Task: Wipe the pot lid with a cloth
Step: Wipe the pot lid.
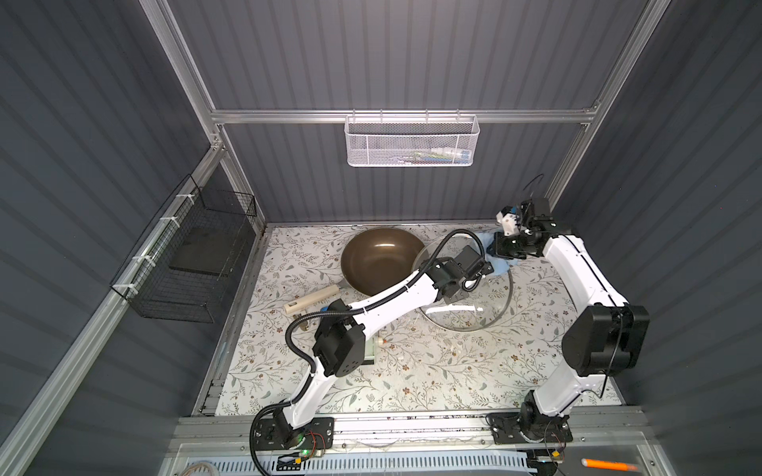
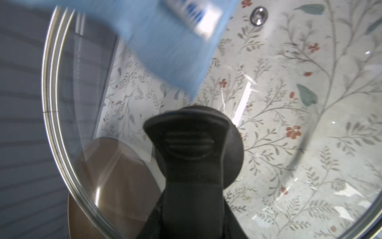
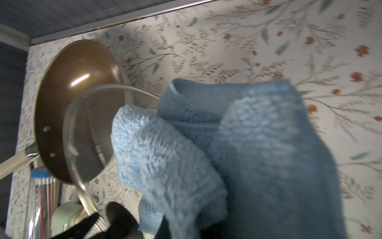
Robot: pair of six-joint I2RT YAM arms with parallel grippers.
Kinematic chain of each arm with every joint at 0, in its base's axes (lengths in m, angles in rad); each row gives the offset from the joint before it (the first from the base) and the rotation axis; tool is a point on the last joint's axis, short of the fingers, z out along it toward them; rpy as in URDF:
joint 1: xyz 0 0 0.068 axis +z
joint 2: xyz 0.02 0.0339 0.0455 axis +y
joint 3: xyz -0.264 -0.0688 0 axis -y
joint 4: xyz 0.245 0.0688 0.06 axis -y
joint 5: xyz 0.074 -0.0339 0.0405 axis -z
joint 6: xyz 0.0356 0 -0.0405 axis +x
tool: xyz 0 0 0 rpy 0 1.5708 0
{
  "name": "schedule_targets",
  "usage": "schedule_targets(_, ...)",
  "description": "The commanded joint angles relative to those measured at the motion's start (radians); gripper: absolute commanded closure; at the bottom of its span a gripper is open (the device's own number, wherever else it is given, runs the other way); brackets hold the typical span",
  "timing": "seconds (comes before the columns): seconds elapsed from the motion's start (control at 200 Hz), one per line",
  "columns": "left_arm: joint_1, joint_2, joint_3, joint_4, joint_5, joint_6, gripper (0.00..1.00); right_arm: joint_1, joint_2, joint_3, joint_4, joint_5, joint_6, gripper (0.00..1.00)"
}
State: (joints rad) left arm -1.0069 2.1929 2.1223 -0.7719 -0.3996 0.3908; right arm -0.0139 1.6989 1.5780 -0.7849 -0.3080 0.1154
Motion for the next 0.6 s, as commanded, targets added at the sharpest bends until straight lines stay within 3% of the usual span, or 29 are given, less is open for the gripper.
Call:
schedule_targets(0.0,0.023,-0.028,0.129,0.158,-0.122,-0.101,1.00,0.011,-0.034,-0.081,0.024,0.050,0.062,1.00)
schedule_targets(0.28,0.039,0.001,0.215,0.284,-0.178,-0.210,1.00,0.044,-0.185,-0.378,0.307,-0.083,0.349,1.00)
schedule_targets(0.595,0.044,-0.003,0.261,0.358,-0.245,-0.350,1.00,0.268,-0.194,-0.490,0.679,-0.095,0.619,1.00)
